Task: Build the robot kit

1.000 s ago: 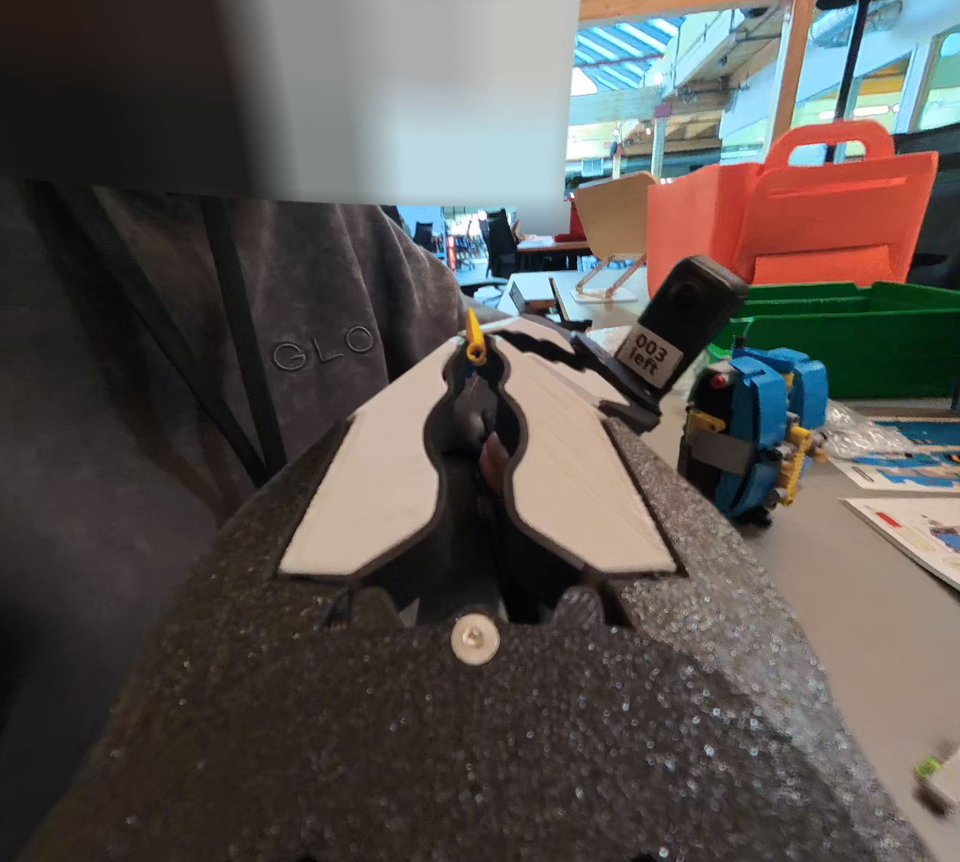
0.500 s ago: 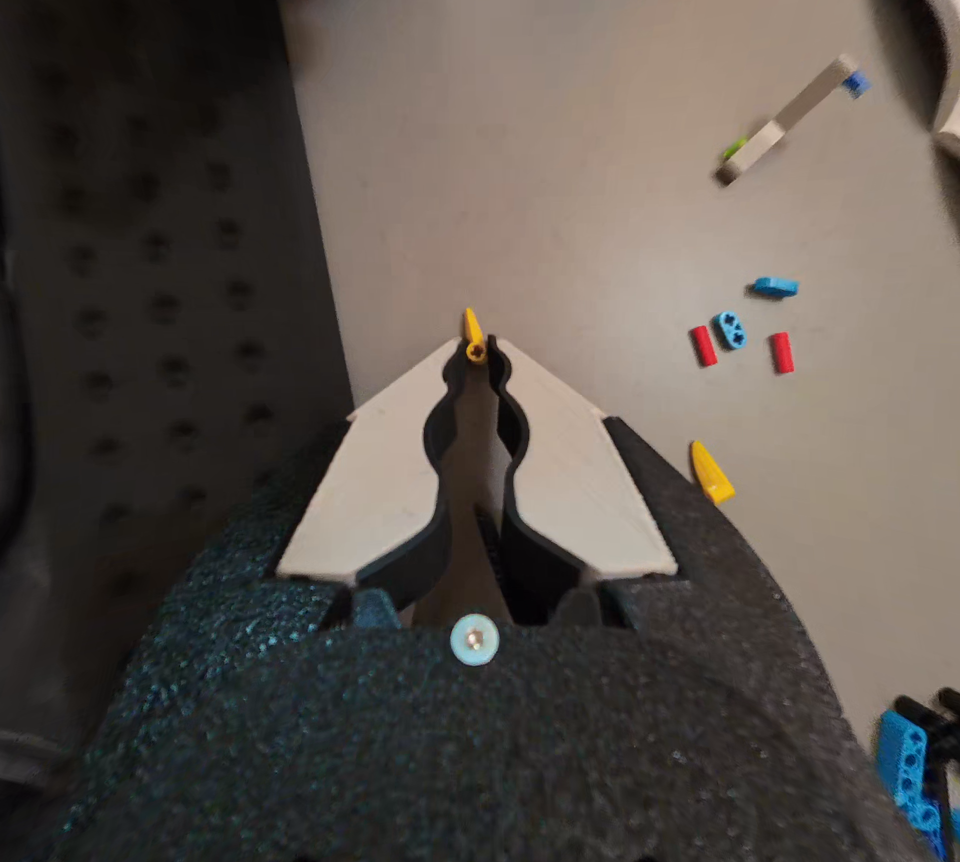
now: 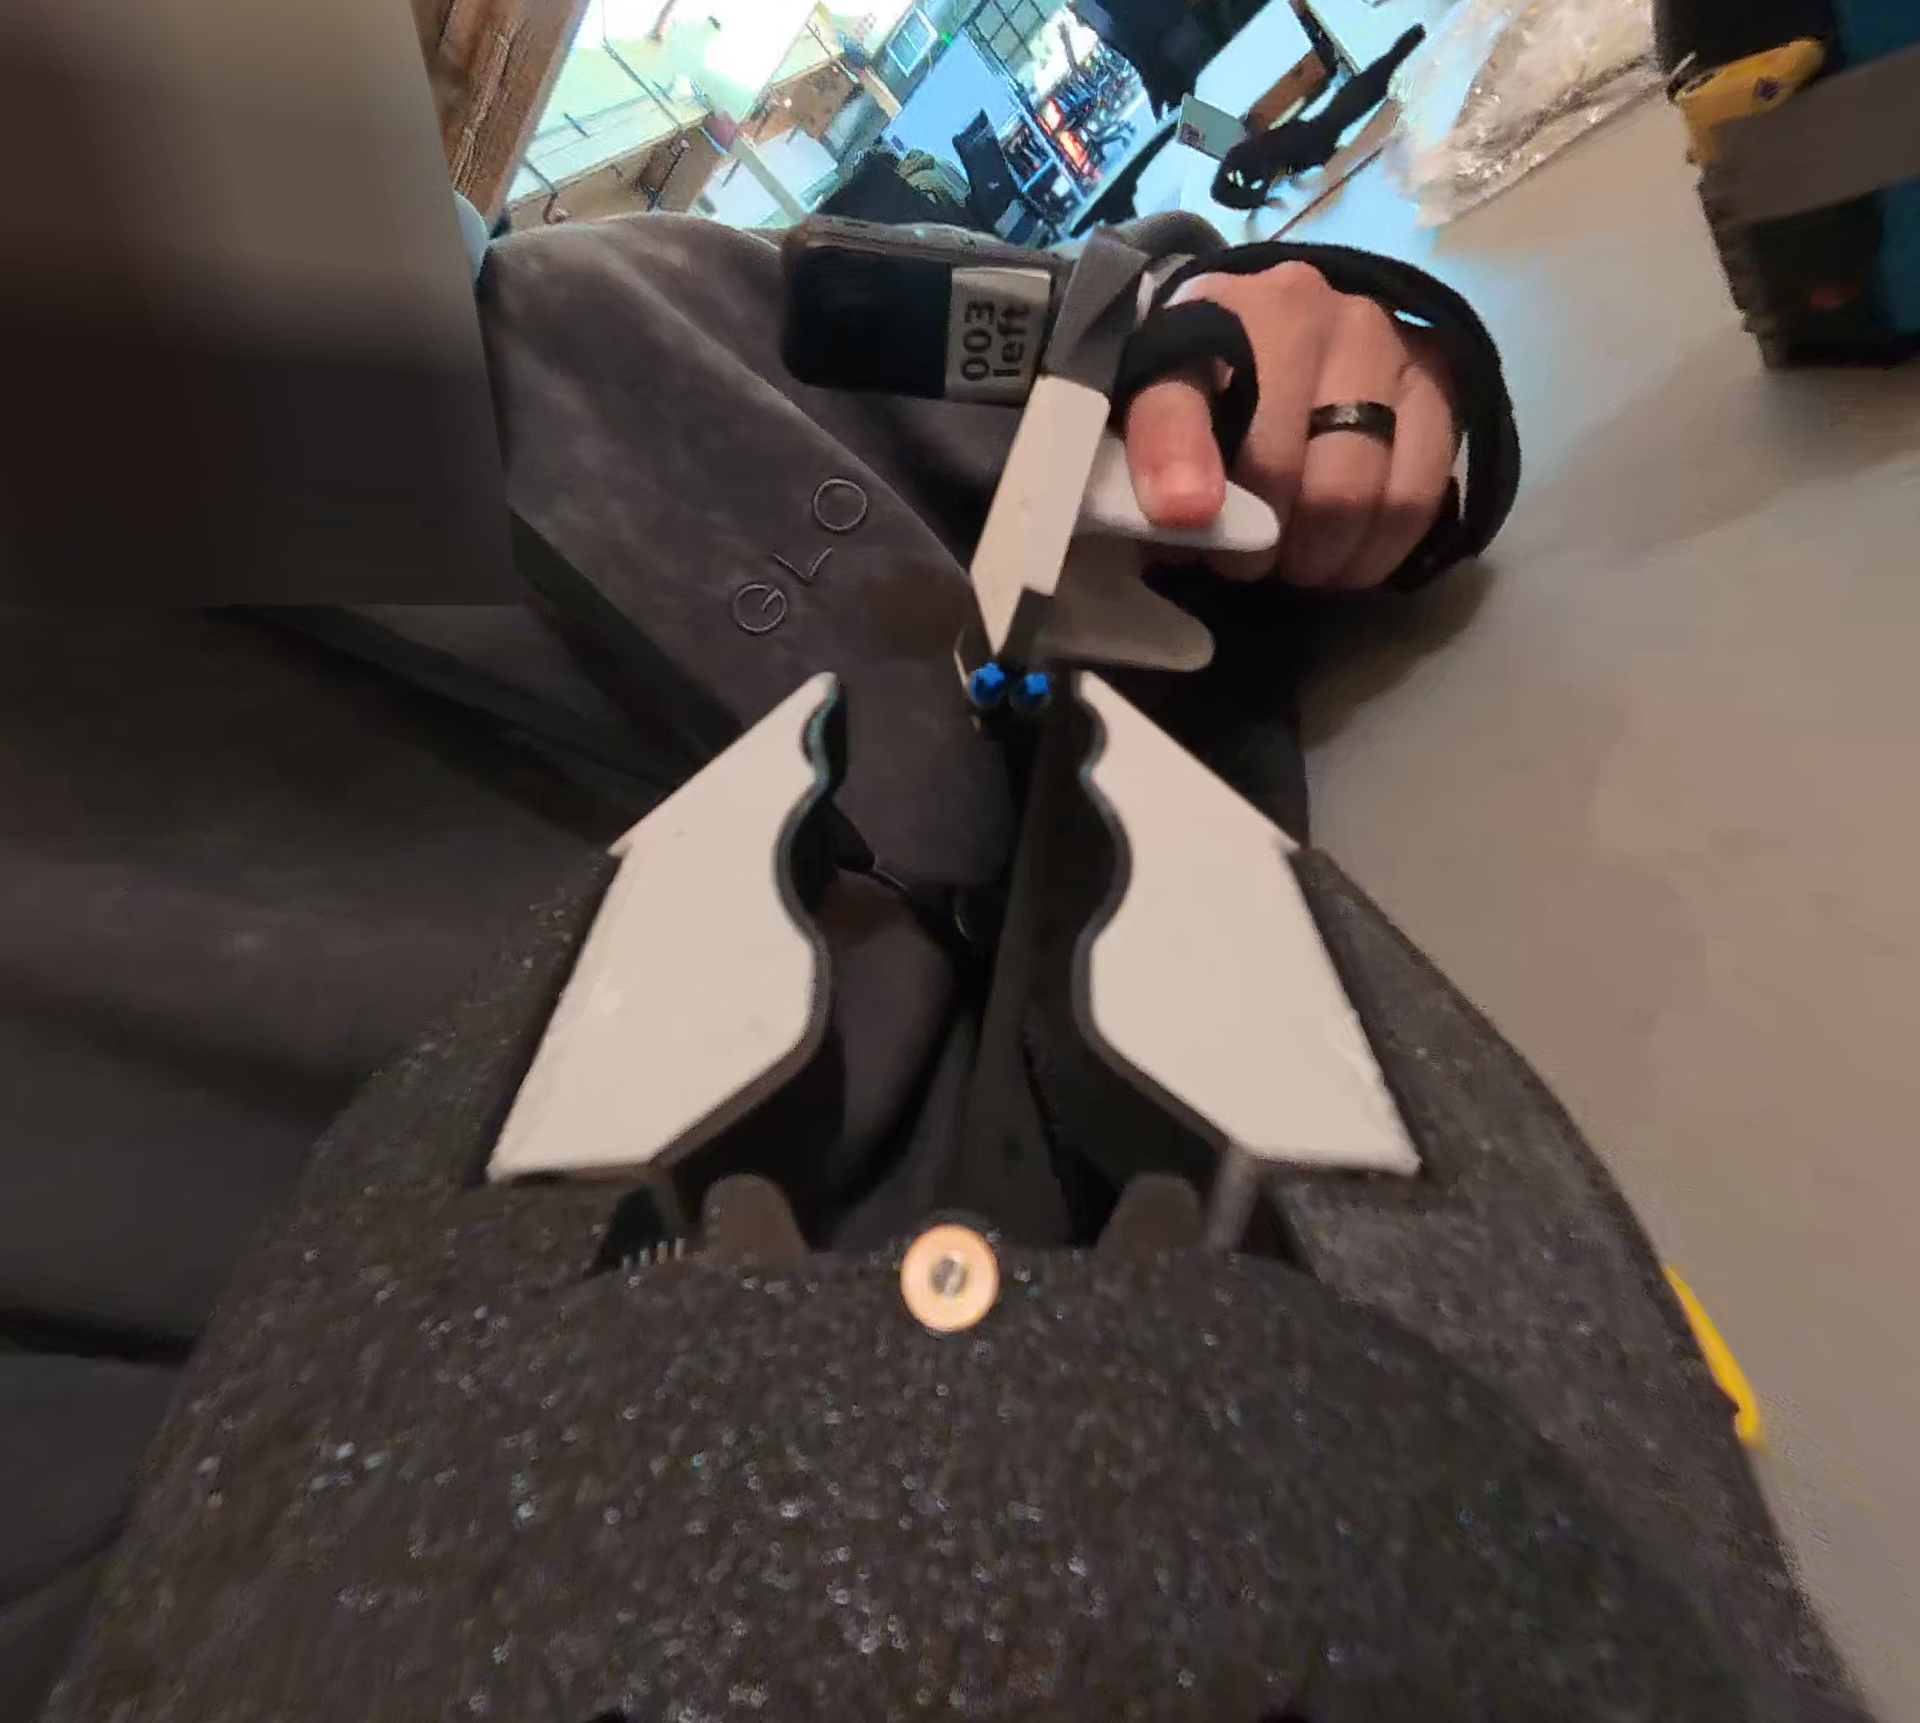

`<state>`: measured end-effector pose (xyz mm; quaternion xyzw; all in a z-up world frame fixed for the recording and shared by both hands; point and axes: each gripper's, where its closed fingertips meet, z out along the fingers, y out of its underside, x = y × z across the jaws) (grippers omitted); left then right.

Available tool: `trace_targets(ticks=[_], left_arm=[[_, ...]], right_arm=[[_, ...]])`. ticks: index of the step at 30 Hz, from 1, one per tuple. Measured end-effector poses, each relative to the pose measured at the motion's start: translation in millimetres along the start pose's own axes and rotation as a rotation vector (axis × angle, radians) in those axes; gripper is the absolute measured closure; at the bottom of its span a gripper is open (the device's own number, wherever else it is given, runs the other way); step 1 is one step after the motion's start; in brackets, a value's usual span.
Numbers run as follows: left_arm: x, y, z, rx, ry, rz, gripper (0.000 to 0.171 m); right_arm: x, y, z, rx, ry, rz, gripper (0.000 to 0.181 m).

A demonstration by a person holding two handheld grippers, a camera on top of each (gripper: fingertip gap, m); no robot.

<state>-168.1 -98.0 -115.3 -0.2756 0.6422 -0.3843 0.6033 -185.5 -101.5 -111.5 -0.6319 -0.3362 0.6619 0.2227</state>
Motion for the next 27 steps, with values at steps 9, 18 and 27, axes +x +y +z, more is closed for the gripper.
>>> trace_targets(ticks=[9, 18, 27], left_arm=[[-23.5, 8.8, -0.6, -0.09, -0.191, 0.111, 0.157], [-58.0, 18.4, -9.2, -0.166, -0.373, 0.038, 0.148], [-54.0, 17.6, -9.4, -0.165, -0.346, 0.068, 0.156]], right_arm=[[23.3, -18.3, -11.9, 0.103, 0.208, -0.028, 0.167], [38.3, -50.5, -18.6, 0.262, 0.757, -0.304, 0.166], [38.2, -49.9, -9.8, 0.209, 0.904, -0.37, 0.166]])
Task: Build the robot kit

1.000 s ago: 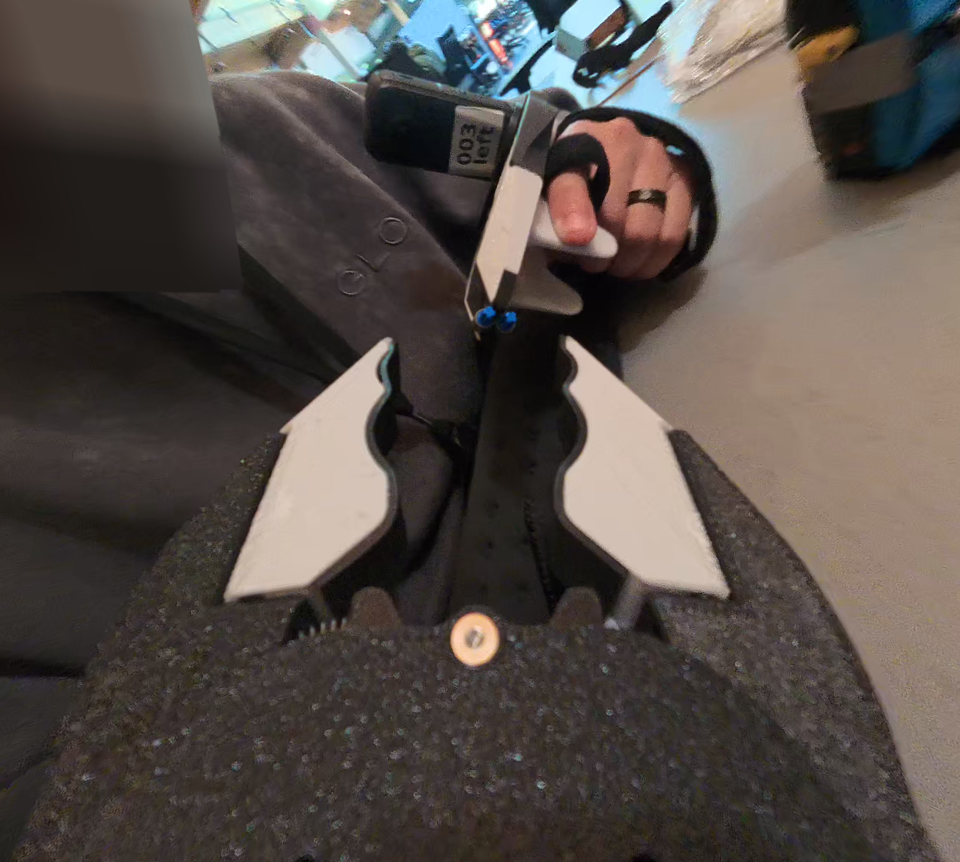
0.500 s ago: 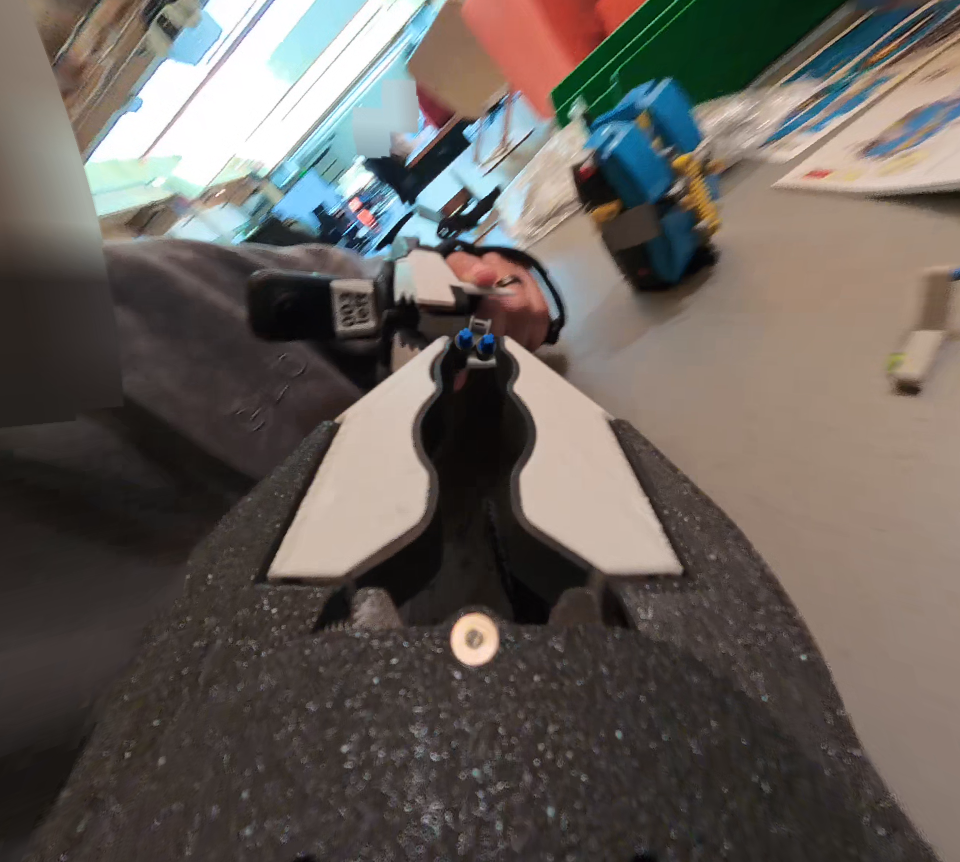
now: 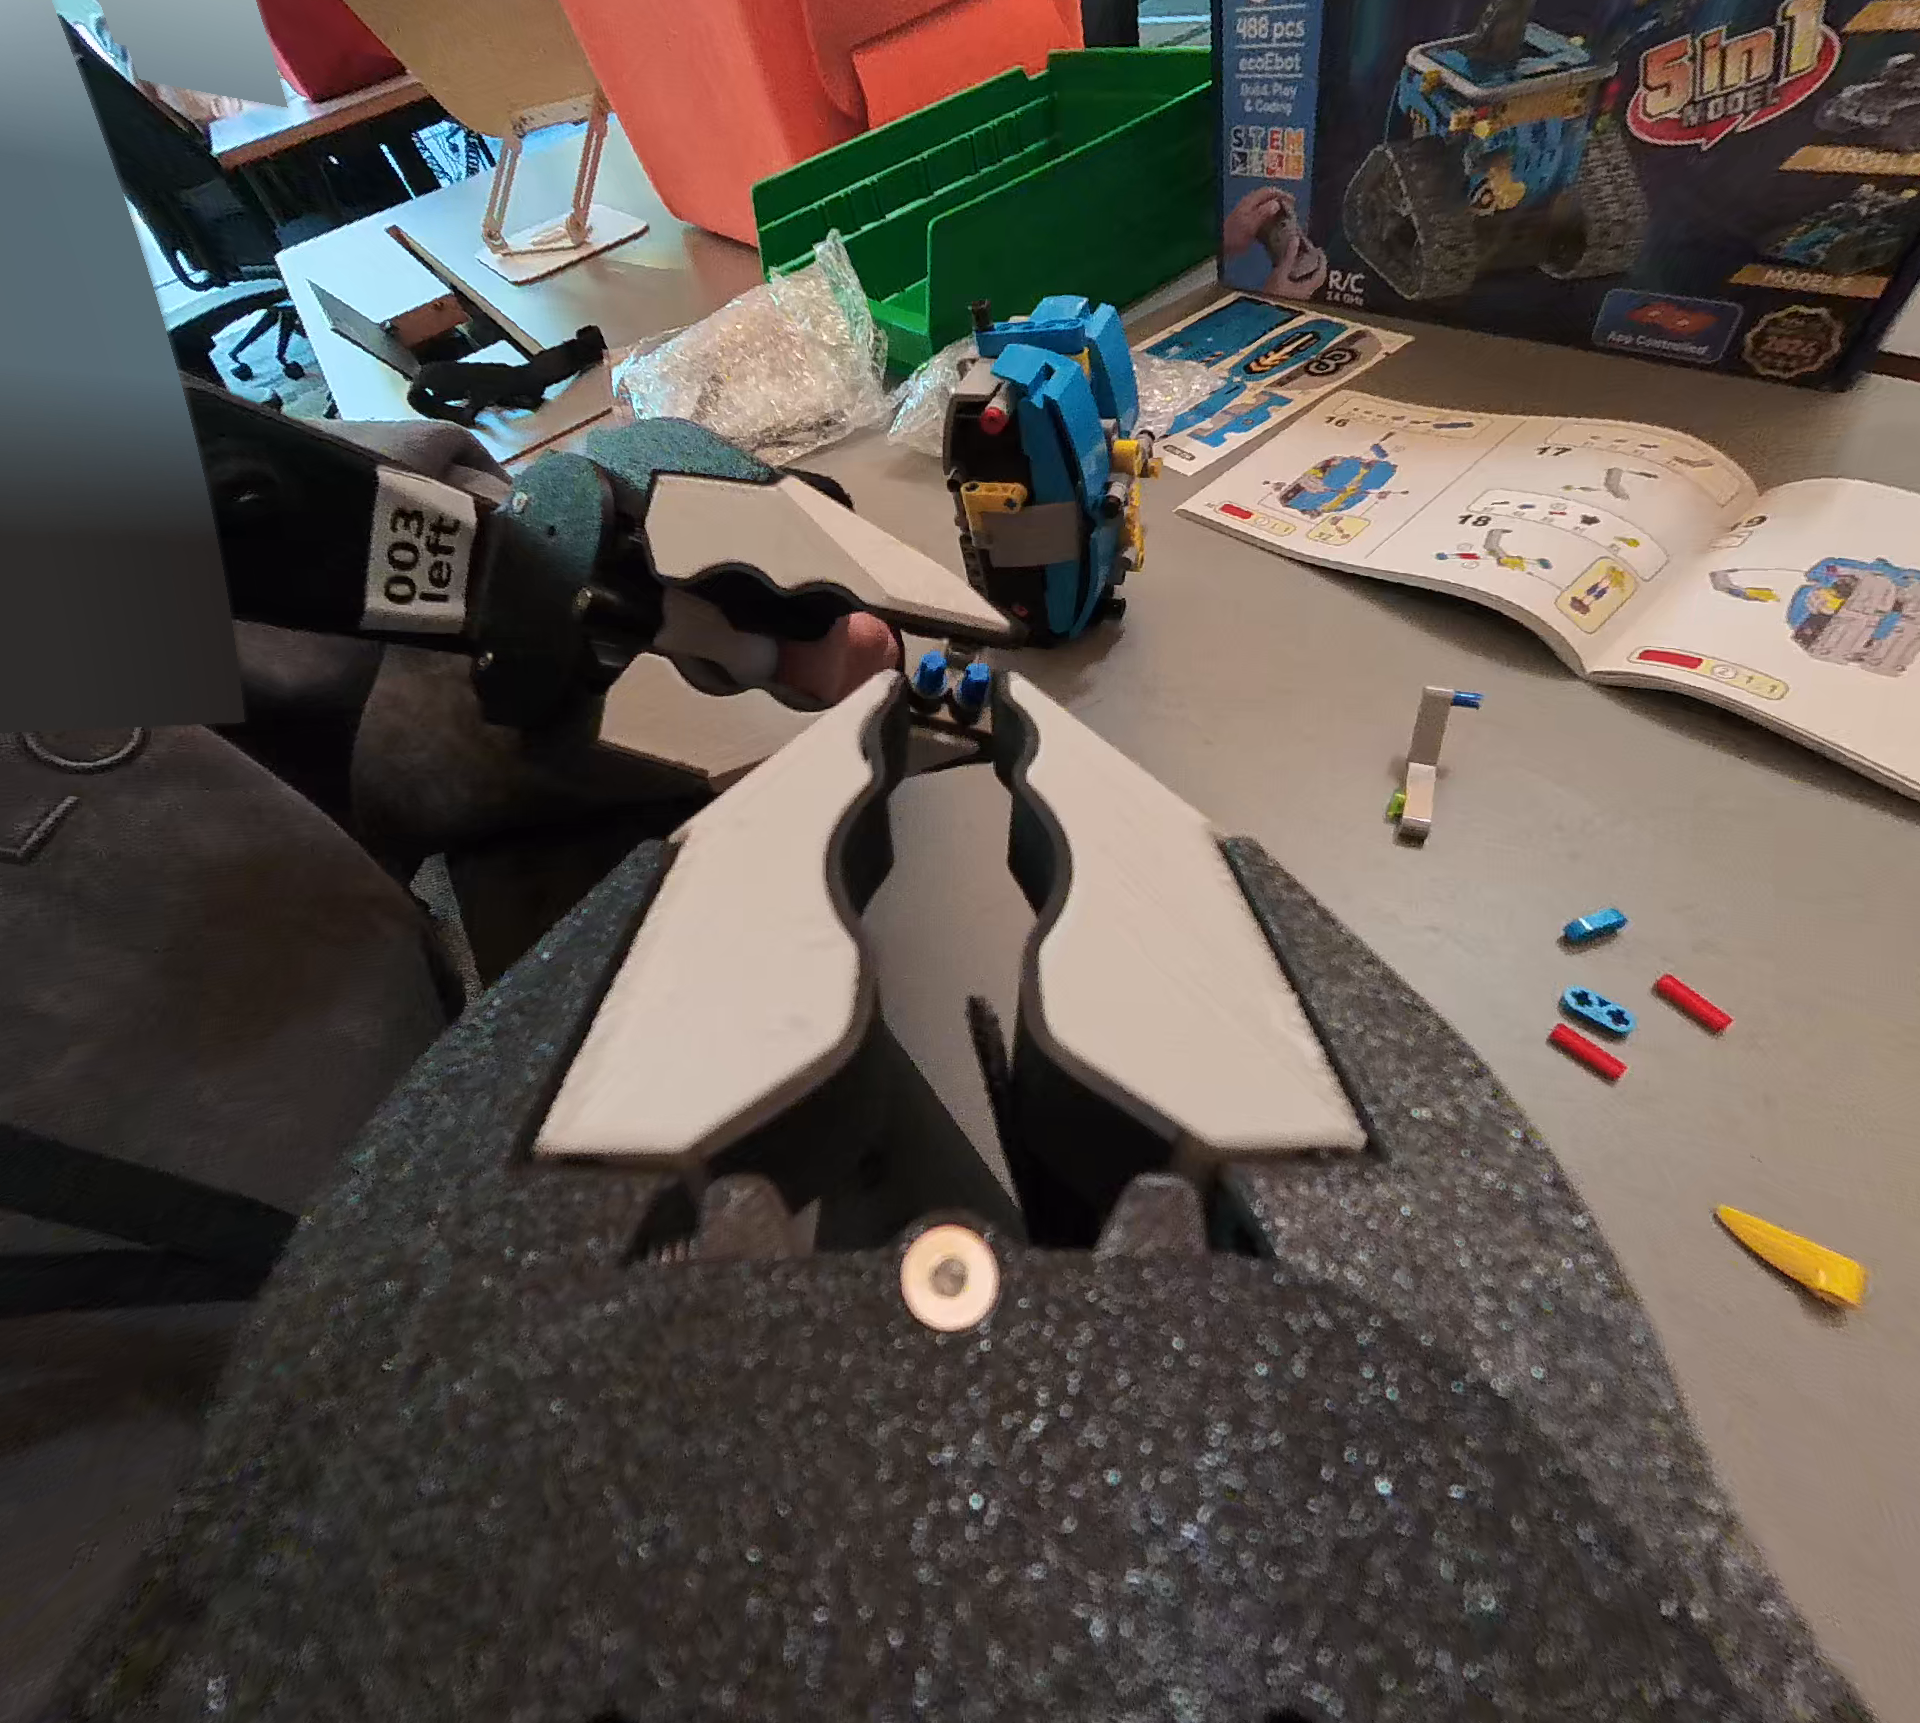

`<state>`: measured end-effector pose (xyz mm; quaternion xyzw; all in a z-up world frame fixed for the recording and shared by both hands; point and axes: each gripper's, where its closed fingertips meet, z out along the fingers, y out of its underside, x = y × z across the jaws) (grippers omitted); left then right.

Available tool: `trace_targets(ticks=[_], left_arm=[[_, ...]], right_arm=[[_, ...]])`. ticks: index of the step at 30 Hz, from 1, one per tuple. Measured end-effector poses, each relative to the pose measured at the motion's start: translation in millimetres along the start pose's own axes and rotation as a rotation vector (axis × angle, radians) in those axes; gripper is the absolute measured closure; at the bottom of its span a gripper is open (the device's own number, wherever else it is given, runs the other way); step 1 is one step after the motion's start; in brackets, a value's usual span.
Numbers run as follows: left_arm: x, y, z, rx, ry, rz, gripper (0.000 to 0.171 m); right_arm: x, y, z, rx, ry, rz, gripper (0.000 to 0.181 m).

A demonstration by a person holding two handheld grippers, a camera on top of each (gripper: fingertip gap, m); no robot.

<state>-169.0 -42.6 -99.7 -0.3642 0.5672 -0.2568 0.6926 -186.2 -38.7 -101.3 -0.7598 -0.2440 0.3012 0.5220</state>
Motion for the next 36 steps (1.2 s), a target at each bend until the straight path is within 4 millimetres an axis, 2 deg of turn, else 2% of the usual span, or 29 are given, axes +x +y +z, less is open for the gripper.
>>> trace_targets(ticks=[3, 5, 9, 10, 13, 15, 17, 19, 21, 25, 27, 36], left_arm=[[1.3, -0.4, -0.2, 0.008, 0.016, -0.008, 0.156], [2.0, -0.9, -0.3, 0.011, 0.019, -0.004, 0.156], [3.2, 3.6, 0.9, -0.007, 0.049, -0.055, 0.156], [5.6, 5.6, 1.8, -0.016, 0.067, -0.067, 0.156], [16.6, 15.3, 5.7, -0.068, 0.134, -0.09, 0.156], [23.1, 22.6, 7.7, -0.108, 0.169, -0.096, 0.156], [30.3, 29.7, 9.1, -0.148, 0.205, -0.1, 0.156], [32.4, 33.2, 9.8, -0.164, 0.212, -0.092, 0.156], [33.3, 34.6, 9.9, -0.173, 0.218, -0.099, 0.156], [33.5, 37.8, 10.9, -0.186, 0.223, -0.112, 0.156], [34.5, 39.2, 11.4, -0.192, 0.229, -0.119, 0.156], [35.9, 41.8, 12.4, -0.204, 0.237, -0.128, 0.156]], right_arm=[[-1.0, -0.1, -0.4, -0.001, -0.028, -0.007, 0.166], [2.8, -0.5, -3.3, -0.017, -0.041, -0.028, 0.158], [18.9, -14.3, -27.0, -0.018, -0.117, -0.09, 0.155], [22.4, -8.5, -32.6, -0.07, -0.167, -0.123, 0.157], [64.9, 45.3, -44.8, -0.407, -0.078, -0.209, 0.153], [59.5, 78.6, -50.0, -0.575, -0.141, -0.093, 0.153], [55.3, 98.9, -44.3, -0.65, -0.146, -0.024, 0.15], [65.4, 119.2, -42.3, -0.743, -0.054, -0.095, 0.153], [80.3, 130.8, -47.0, -0.837, 0.08, -0.133, 0.153], [68.6, 134.0, -52.5, -0.847, 0.178, 0.018, 0.149], [67.3, 137.6, -53.1, -0.859, 0.211, 0.015, 0.145], [68.1, 126.7, -22.3, -0.719, 0.151, 0.01, 0.149]])
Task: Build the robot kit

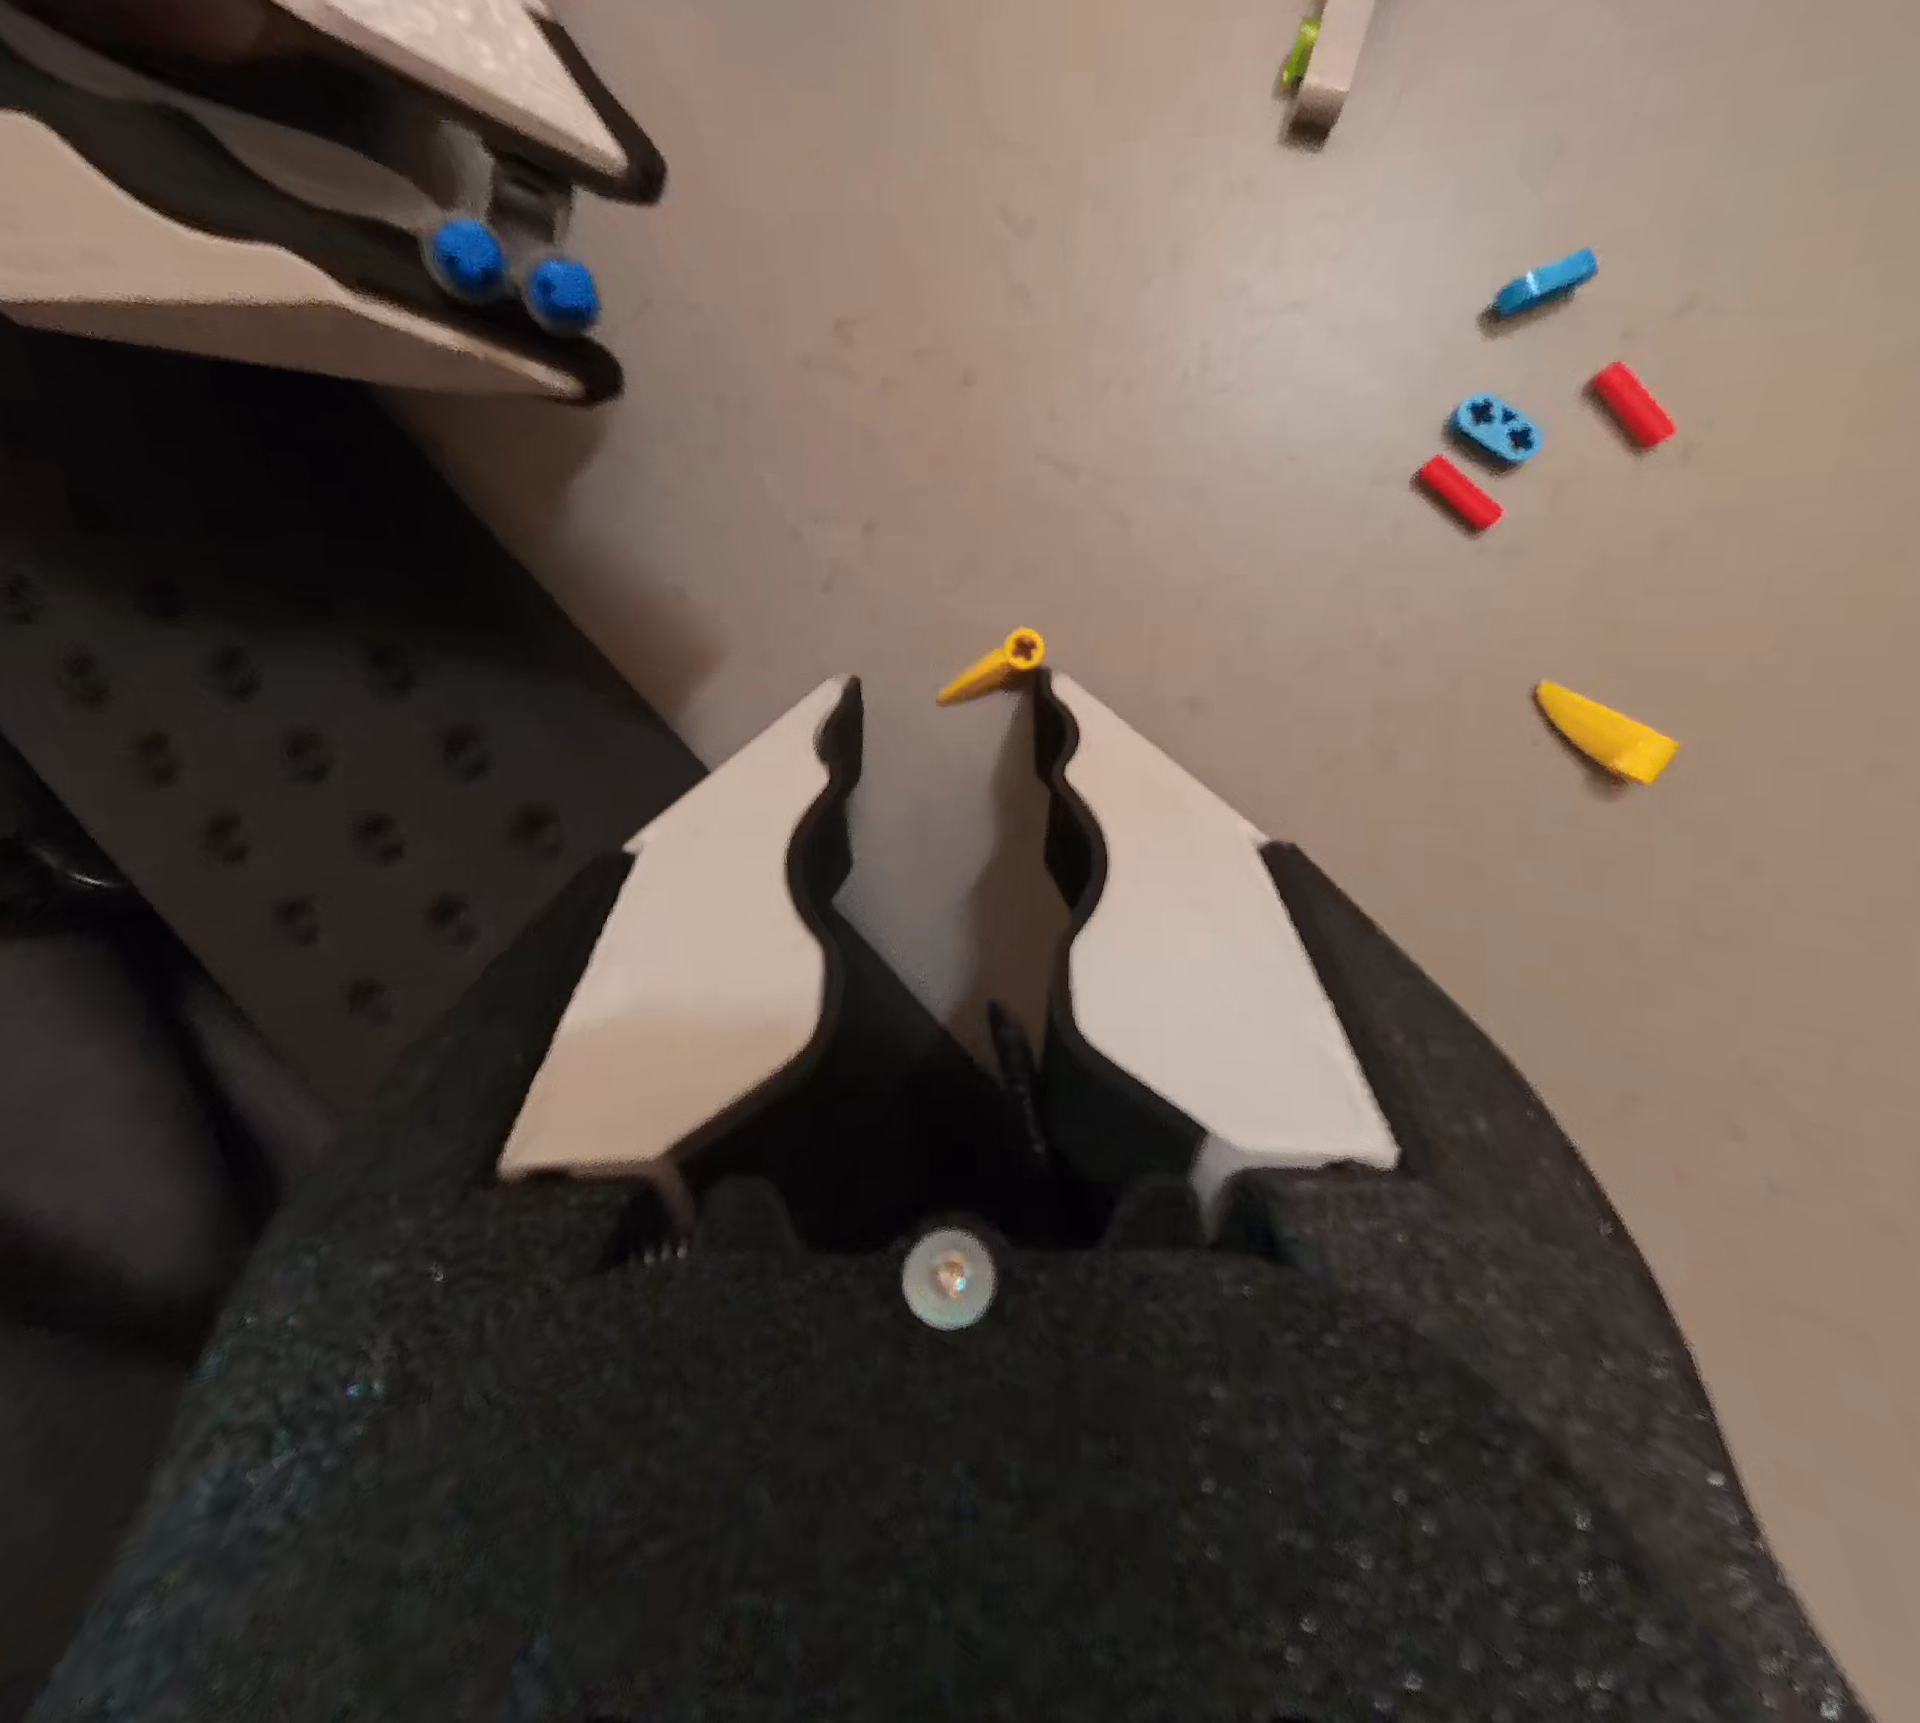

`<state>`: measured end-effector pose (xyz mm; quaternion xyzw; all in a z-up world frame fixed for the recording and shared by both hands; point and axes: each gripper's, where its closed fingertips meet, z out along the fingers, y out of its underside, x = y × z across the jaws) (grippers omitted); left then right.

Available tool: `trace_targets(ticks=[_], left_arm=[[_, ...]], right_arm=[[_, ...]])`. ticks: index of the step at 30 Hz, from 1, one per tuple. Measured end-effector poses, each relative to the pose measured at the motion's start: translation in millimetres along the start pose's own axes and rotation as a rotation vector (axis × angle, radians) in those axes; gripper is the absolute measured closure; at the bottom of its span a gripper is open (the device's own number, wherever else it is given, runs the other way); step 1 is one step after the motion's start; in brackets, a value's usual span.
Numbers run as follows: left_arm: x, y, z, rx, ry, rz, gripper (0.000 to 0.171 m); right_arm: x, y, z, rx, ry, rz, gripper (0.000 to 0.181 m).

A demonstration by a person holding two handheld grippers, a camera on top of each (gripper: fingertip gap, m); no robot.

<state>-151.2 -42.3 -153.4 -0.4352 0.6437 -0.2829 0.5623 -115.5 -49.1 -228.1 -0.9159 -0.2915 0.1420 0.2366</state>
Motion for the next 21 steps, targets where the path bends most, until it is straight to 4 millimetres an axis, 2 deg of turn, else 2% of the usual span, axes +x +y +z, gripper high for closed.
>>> trace_targets(ticks=[5, 12, 15, 18, 21], left_arm=[[-1.7, 0.6, 0.1, -0.003, -0.006, -0.008, 0.156], [-2.5, 1.0, 0.1, -0.004, -0.006, -0.015, 0.156], [-1.6, 0.9, 0.3, -0.002, -0.004, 0.0, 0.156], [-2.4, 1.4, -0.2, -0.001, -0.02, 0.042, 0.156], [-1.0, 4.2, 0.5, -0.019, -0.041, 0.128, 0.156]], right_arm=[[-2.1, -5.9, 4.0, 0.034, -0.022, 0.04, 0.154], [2.8, -11.3, 9.6, 0.054, 0.043, 0.03, 0.173], [1.8, -15.5, 10.2, 0.099, 0.002, 0.051, 0.175], [0.5, -27.6, -6.5, 0.204, -0.104, 0.099, 0.175], [-18.8, -52.6, -46.7, 0.388, -0.417, 0.19, 0.175]])
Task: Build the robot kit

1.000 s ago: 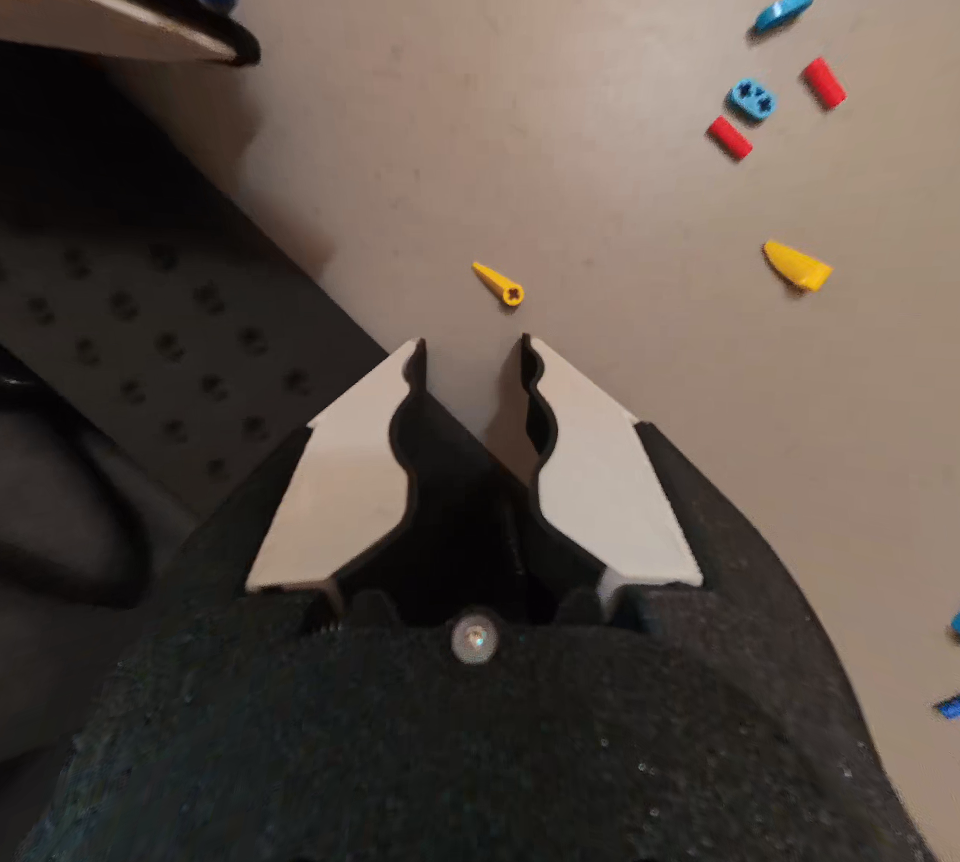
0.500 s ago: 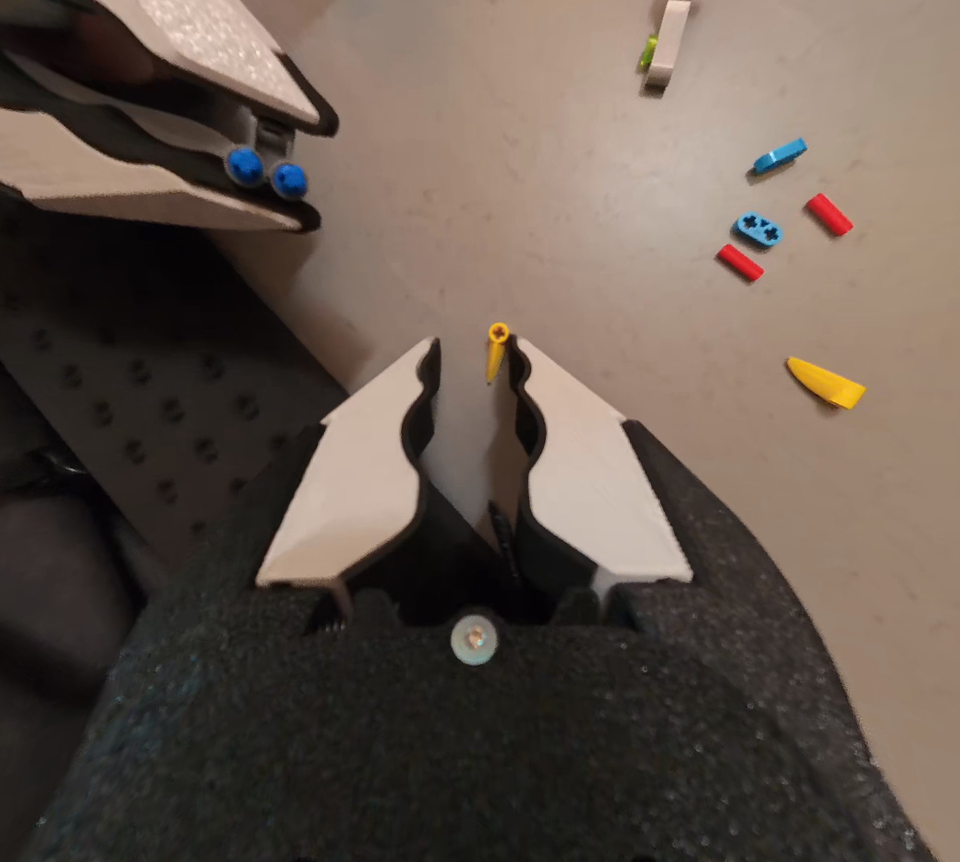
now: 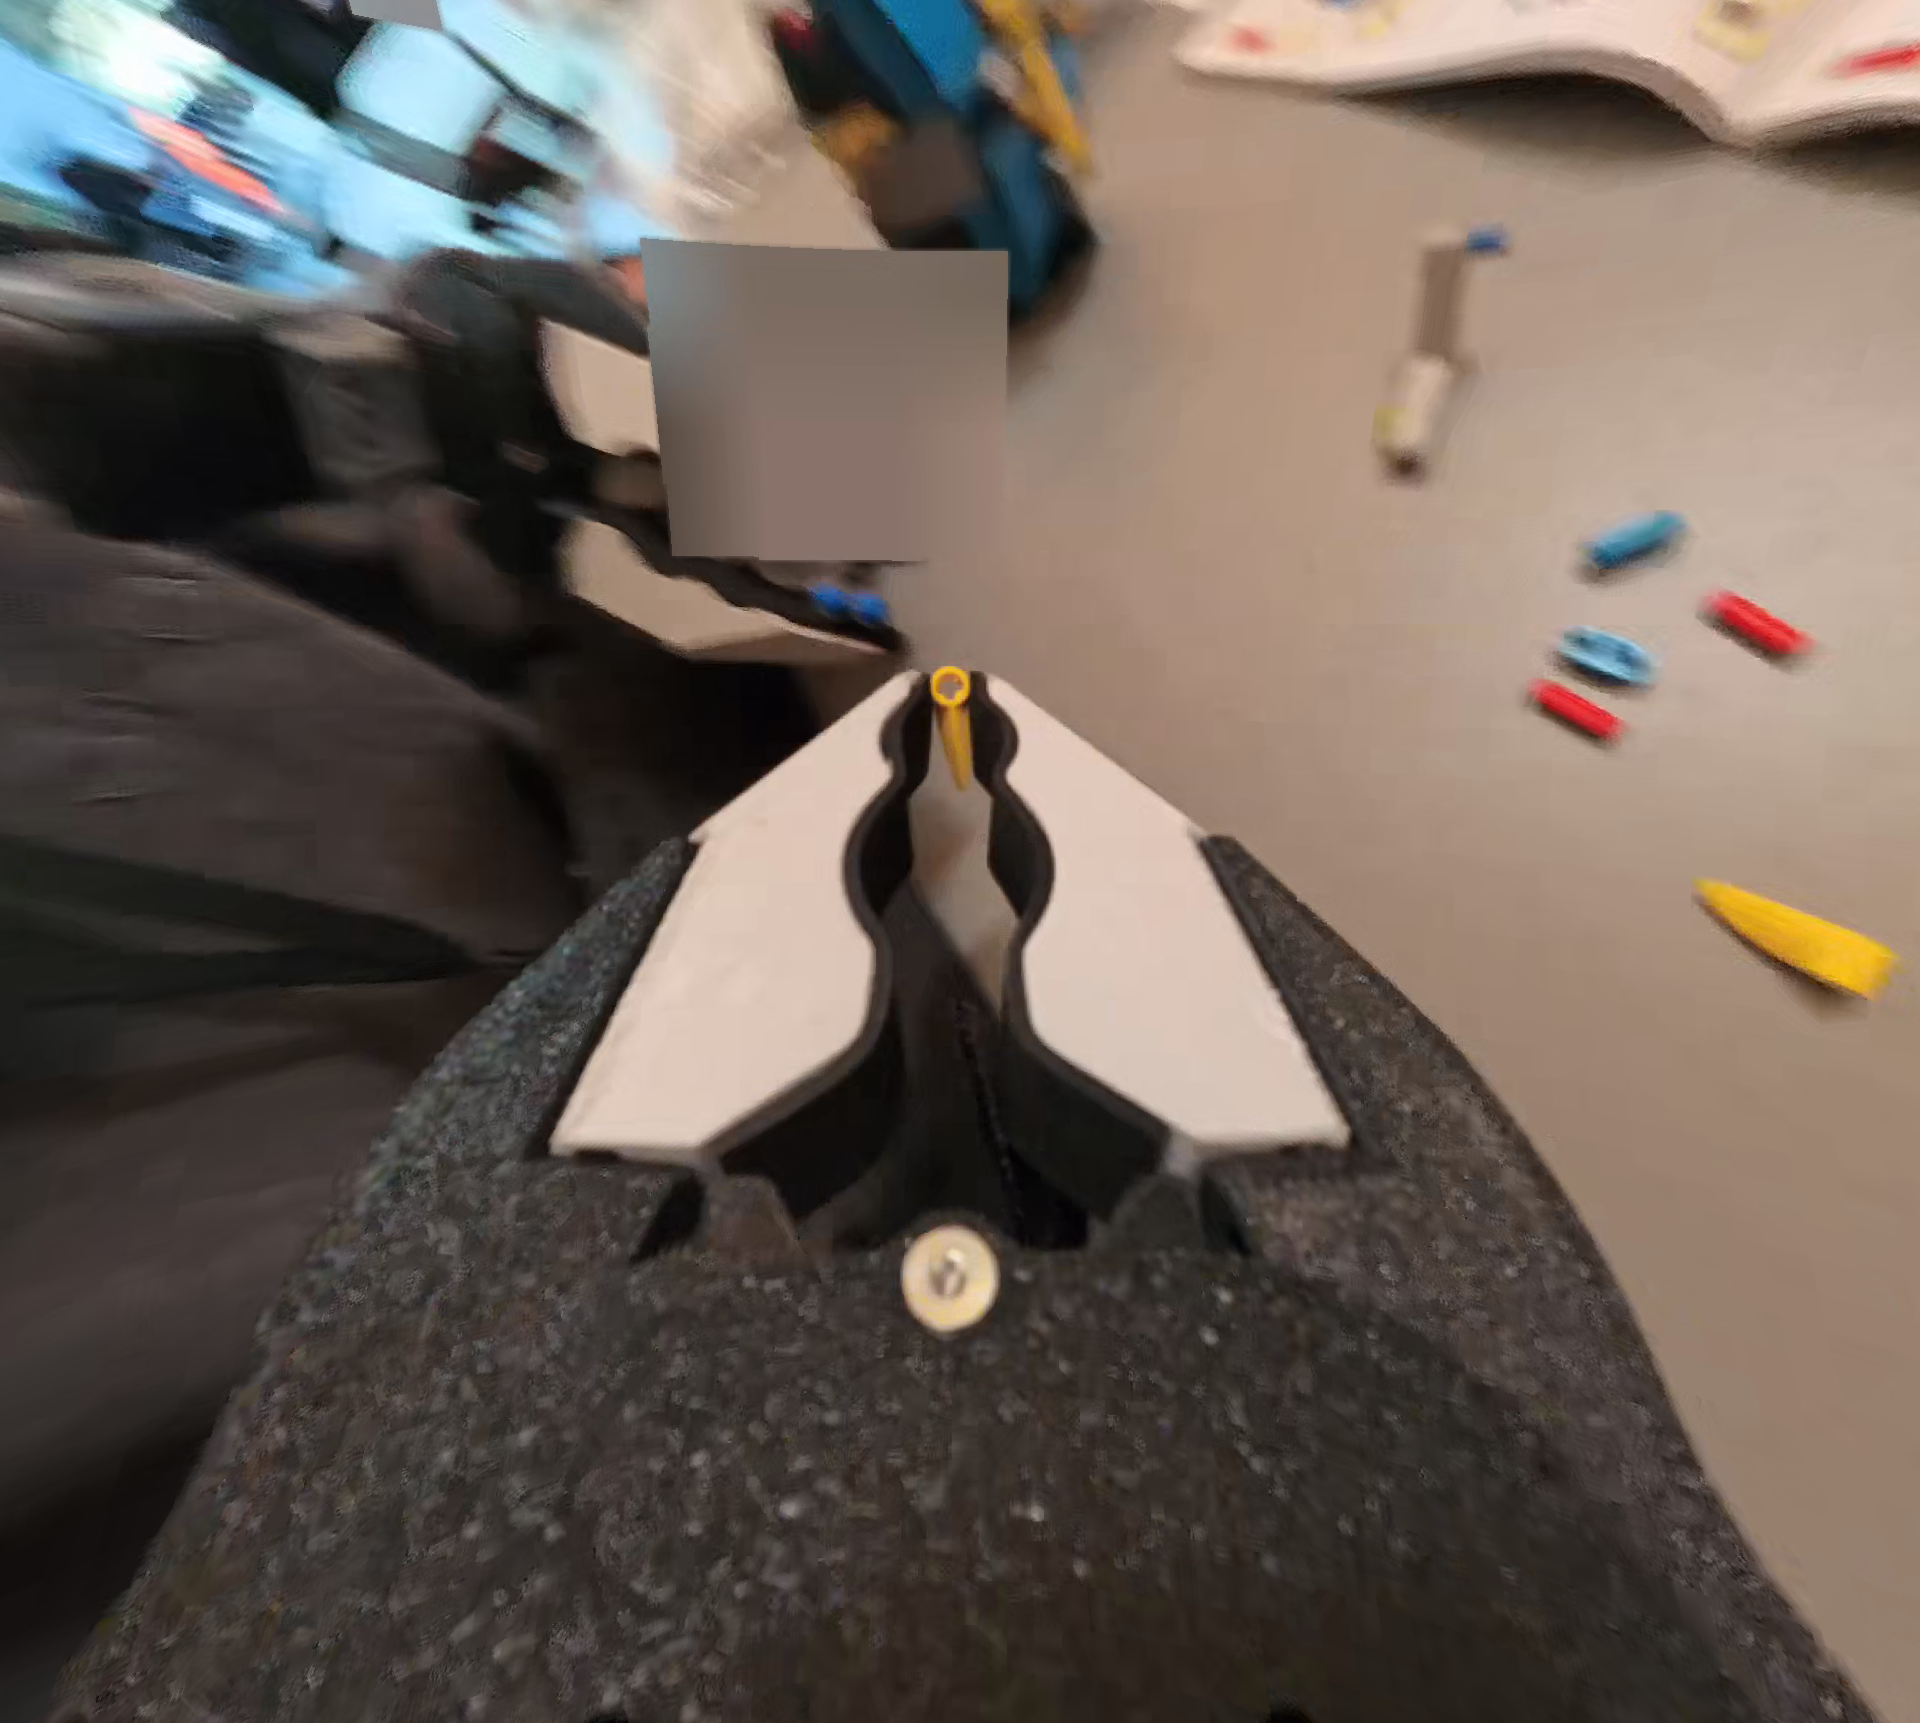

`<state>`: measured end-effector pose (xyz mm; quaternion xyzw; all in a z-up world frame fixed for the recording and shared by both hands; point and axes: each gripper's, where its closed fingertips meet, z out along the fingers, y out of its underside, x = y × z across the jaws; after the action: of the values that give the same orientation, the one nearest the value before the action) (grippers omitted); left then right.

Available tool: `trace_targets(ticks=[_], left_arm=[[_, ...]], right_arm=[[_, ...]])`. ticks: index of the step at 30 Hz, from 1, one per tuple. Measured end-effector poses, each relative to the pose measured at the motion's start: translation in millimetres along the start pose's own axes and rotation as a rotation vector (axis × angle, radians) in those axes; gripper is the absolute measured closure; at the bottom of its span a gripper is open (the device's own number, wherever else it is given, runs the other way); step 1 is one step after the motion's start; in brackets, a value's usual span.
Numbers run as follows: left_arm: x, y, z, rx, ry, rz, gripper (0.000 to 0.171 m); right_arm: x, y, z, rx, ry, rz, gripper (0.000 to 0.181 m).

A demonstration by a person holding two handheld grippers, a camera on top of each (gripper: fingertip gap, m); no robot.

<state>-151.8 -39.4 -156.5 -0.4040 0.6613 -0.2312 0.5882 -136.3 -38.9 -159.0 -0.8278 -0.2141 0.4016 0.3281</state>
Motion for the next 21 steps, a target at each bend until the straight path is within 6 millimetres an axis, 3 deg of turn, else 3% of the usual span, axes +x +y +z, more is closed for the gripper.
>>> trace_targets(ticks=[1, 6, 12, 18, 21], left_arm=[[1.5, -1.0, 0.2, 0.002, -0.004, 0.028, 0.156], [2.4, 3.7, 1.8, -0.049, -0.04, 0.131, 0.157], [-0.1, 11.9, 4.0, -0.099, -0.042, 0.099, 0.157], [-2.5, 16.0, 5.0, -0.122, -0.042, 0.07, 0.157], [-1.6, 16.2, 5.3, -0.125, -0.04, 0.075, 0.157]], right_arm=[[-11.1, -6.5, -4.2, 0.042, -0.098, 0.024, 0.175], [-18.6, -1.4, 8.0, 0.092, -0.256, 0.203, 0.176], [-10.7, -1.9, 20.1, 0.129, -0.12, 0.159, 0.175], [-11.1, -13.7, 13.8, 0.229, -0.071, 0.106, 0.175], [-9.9, -10.4, 19.9, 0.209, -0.053, 0.099, 0.175]])
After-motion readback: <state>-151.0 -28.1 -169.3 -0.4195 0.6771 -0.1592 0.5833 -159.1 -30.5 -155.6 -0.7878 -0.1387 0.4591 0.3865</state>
